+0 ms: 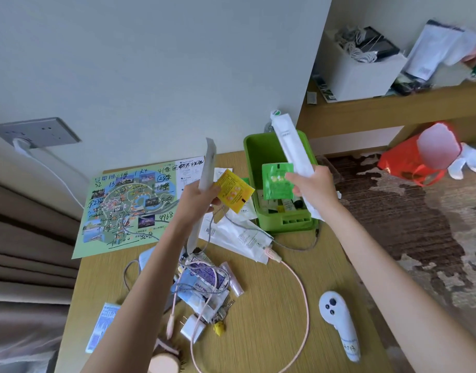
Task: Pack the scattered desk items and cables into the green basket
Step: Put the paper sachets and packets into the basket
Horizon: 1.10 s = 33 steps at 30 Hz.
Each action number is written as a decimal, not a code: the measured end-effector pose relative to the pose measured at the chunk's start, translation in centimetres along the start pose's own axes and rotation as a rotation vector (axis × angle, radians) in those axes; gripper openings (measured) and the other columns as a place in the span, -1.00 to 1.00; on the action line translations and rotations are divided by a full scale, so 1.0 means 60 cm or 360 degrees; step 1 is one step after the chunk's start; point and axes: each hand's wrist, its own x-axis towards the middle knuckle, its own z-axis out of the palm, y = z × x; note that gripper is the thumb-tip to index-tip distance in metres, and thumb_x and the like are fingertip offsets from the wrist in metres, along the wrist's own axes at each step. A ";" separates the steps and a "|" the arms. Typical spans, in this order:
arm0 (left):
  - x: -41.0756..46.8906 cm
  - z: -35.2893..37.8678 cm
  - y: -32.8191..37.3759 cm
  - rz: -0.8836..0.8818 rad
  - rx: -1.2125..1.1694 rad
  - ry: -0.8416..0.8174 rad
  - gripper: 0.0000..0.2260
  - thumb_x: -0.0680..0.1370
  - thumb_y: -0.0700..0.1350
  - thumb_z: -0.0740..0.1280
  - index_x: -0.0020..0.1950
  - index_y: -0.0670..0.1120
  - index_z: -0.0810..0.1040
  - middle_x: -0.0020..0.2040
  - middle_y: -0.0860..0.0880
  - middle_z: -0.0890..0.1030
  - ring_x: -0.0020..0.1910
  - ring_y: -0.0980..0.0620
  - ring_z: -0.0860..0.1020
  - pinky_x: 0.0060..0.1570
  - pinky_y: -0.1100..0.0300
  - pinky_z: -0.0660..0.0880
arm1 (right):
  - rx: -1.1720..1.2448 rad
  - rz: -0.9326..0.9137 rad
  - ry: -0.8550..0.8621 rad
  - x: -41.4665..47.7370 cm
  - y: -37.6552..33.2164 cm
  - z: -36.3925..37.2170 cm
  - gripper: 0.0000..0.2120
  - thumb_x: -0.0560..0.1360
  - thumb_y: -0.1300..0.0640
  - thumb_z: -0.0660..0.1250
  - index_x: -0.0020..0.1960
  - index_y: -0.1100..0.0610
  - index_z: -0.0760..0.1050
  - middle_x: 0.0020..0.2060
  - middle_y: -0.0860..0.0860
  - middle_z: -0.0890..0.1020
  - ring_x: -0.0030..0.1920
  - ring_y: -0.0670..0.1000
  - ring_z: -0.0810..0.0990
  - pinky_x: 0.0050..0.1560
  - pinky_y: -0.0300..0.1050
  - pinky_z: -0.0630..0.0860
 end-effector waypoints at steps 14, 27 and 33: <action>0.107 0.043 0.045 0.0147 0.0133 -0.0034 -0.89 0.58 -0.16 0.31 -0.14 -0.12 0.55 -0.31 -0.08 0.57 -0.32 0.03 0.53 -0.33 0.26 0.50 | -0.0558 0.0561 -0.0443 0.148 0.057 0.079 -0.55 0.58 0.29 0.21 0.43 0.29 0.18 0.05 0.14 0.48 -0.20 0.00 0.50 -0.26 -0.11 0.47; 0.162 0.183 0.108 0.0033 0.0155 -0.0402 -0.95 0.54 -0.24 0.37 -0.12 -0.15 0.54 -0.33 -0.09 0.57 -0.47 0.09 0.55 -0.40 0.22 0.60 | -0.1023 -0.0567 0.0346 0.106 0.093 -0.035 -0.63 0.50 0.31 0.34 0.29 0.23 0.41 0.23 0.11 0.48 0.22 0.10 0.50 0.12 0.01 0.56; 0.166 0.234 0.102 -0.0200 0.0433 -0.0527 -0.80 0.60 -0.20 0.23 0.18 -0.26 0.43 -0.14 -0.19 0.55 -0.34 -0.03 0.57 -0.36 0.11 0.62 | -0.0869 -0.0435 0.0178 0.085 0.148 -0.032 -0.50 0.55 0.32 0.29 0.46 0.22 0.27 0.39 0.11 0.43 0.19 0.08 0.58 0.09 -0.17 0.55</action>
